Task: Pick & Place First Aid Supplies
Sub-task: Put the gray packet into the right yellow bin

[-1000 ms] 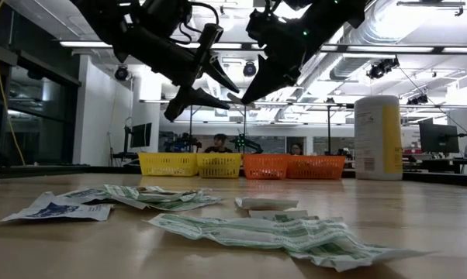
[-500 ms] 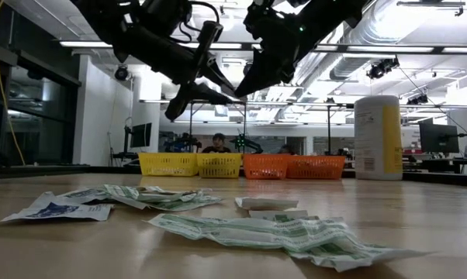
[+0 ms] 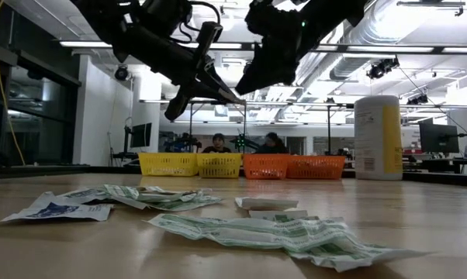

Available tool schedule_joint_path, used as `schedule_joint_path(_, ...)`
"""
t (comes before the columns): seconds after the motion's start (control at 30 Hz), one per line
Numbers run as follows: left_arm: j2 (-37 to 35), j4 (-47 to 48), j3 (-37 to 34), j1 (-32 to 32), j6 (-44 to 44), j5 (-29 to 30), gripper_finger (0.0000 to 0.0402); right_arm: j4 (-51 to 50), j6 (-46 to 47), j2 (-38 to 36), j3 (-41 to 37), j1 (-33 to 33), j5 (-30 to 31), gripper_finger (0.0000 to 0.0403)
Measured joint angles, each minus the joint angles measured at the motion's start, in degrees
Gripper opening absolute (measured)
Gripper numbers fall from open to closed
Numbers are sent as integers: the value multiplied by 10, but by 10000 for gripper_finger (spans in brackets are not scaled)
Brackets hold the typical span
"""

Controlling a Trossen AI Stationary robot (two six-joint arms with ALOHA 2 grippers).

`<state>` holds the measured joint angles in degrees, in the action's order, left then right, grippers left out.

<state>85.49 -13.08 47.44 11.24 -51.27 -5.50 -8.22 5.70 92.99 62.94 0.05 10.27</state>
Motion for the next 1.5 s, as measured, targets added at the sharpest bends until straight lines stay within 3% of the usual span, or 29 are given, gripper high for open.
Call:
schedule_joint_path(0.17,0,0,0,9,5,5,3,-50,103,-35,0,-9,-5,103)
schedule_joint_path(0.3,0,0,0,39,5,3,2,-136,163,-74,0,-24,27,157)
schedule_joint_path(0.47,0,0,0,89,6,34,1,-234,195,-107,0,-43,33,197)
schedule_joint_path(0.67,0,0,0,142,19,93,1,-294,195,-112,0,-59,33,206)
schedule_joint_path(0.9,24,2,12,209,32,50,0,-320,171,-112,0,-84,53,206)
schedule_joint_path(1.07,81,28,74,228,65,-1,0,-314,139,-112,0,-124,26,202)
schedule_joint_path(1.5,224,265,314,237,154,24,0,-316,78,-111,0,-194,-23,200)
